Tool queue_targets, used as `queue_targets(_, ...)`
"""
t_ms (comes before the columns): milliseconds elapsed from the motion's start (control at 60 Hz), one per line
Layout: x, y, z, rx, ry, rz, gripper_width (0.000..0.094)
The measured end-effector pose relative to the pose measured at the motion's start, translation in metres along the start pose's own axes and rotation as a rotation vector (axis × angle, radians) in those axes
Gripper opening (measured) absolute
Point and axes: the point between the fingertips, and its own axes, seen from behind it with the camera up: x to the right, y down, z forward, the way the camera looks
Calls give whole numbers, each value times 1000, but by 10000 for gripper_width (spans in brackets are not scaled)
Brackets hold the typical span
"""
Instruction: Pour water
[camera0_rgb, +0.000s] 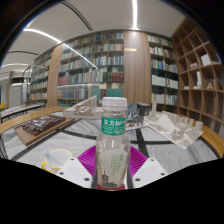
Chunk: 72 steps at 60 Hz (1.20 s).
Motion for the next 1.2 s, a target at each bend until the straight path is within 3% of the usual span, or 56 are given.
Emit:
queue_targets(167, -4, 68, 16, -85, 8, 59, 404)
queue_targets(200, -5, 62, 18, -29, 13, 32, 399)
queue_targets(267, -9, 62, 11, -25, 26, -16, 409)
queue_targets(333, -8, 61, 11, -21, 38, -30, 493)
queue_targets(400, -5, 66, 9, -71, 48, -39, 591)
queue_targets(483, -4, 69, -4, -126, 61, -34, 875)
queue_targets(533, 0, 63, -14, -132, 72, -27, 838)
queue_targets(983, -17, 32, -223, -176, 173, 17, 854)
queue_targets(1200, -19, 31, -271, -171, 179, 16, 851)
